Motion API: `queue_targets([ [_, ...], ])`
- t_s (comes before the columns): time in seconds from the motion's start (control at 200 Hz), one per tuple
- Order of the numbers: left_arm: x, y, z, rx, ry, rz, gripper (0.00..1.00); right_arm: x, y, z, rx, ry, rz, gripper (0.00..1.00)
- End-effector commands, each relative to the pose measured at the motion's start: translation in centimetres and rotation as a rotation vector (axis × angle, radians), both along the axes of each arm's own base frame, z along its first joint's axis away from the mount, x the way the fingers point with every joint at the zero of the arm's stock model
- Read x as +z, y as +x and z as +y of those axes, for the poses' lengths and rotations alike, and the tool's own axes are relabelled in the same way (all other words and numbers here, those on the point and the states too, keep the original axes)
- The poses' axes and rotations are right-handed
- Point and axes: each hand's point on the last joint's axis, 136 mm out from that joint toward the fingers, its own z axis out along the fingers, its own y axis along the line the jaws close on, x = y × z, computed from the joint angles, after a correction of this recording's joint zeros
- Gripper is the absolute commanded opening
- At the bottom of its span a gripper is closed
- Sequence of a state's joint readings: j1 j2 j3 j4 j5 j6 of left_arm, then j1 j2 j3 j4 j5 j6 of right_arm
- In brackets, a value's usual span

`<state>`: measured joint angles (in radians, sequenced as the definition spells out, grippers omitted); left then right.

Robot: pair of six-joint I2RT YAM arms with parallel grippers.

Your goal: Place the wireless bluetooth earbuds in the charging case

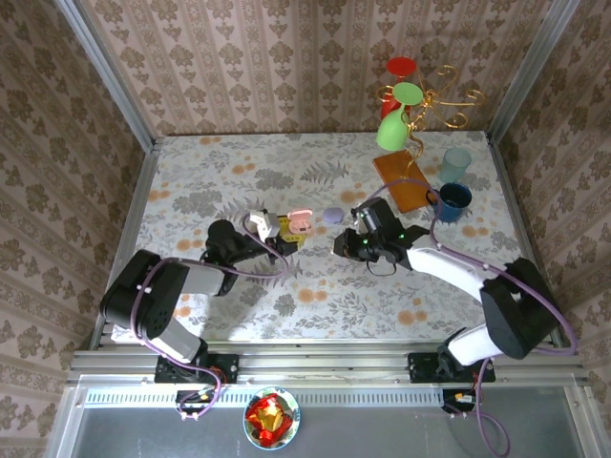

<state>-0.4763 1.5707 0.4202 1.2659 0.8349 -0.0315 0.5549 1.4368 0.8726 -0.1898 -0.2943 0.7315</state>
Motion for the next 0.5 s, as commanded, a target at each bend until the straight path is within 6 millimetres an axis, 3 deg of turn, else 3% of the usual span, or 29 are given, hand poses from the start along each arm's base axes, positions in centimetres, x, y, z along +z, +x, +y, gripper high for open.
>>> queue_targets([
  [0.0,-0.1,0.9,-0.5,0.081,0.017,-0.086,0.20,3.9,-0.6,-0.6,0.042,-0.043,-0.075,0.19],
  [0.22,-0.5,1.1,-1.9,0.122,0.044,-0.140,0.20,8.1,-1.6,0.0,0.145,-0.066,-0.154,0.17],
  [0.495,-0.9,0.6,-3.3,0.104,0.056,-0.152,0.19,9.9,-1.6,1.5,0.183,-0.067,-0.200,0.16],
])
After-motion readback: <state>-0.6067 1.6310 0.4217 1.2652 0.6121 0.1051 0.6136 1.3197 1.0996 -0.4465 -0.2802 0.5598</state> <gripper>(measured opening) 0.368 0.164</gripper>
